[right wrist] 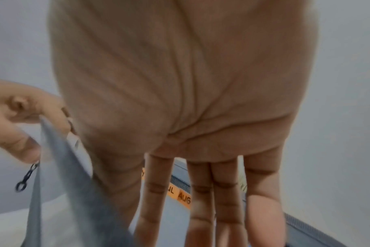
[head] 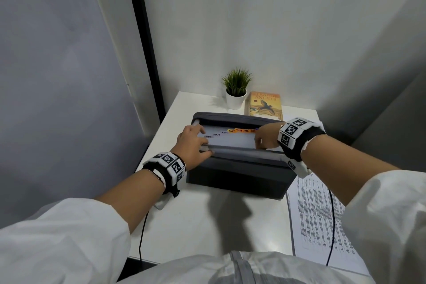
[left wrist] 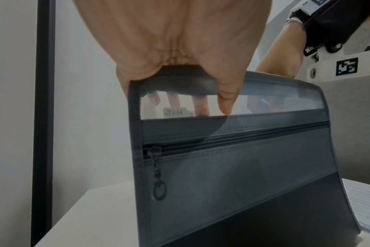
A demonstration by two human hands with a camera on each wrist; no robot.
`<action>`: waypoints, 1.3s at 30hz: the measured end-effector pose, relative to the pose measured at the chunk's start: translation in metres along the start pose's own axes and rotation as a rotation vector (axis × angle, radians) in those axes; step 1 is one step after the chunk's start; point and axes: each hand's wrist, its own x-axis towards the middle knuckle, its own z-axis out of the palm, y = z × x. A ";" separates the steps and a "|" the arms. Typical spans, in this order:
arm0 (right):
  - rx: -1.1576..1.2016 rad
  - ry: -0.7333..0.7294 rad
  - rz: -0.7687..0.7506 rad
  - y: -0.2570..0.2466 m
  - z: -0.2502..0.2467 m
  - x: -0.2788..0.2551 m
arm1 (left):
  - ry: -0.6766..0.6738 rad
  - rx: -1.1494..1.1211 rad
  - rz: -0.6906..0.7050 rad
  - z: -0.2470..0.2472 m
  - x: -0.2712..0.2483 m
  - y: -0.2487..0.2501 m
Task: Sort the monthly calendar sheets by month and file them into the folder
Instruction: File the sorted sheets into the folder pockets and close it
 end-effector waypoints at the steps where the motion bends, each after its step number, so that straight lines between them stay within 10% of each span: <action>1: 0.038 0.018 -0.006 0.003 0.001 0.000 | 0.007 0.013 0.016 0.001 0.000 -0.001; 14: 0.478 0.215 0.052 0.024 0.053 -0.013 | 0.075 0.271 0.174 0.006 -0.001 0.009; 23: 0.752 0.320 0.089 0.019 0.075 -0.011 | -0.134 0.338 0.266 0.022 0.033 0.079; 29: 1.390 0.715 0.247 0.083 0.115 -0.034 | -0.200 0.319 0.169 0.026 0.034 0.087; 39: 1.155 -0.203 0.912 0.092 0.335 -0.089 | -0.160 0.294 0.164 0.029 0.037 0.082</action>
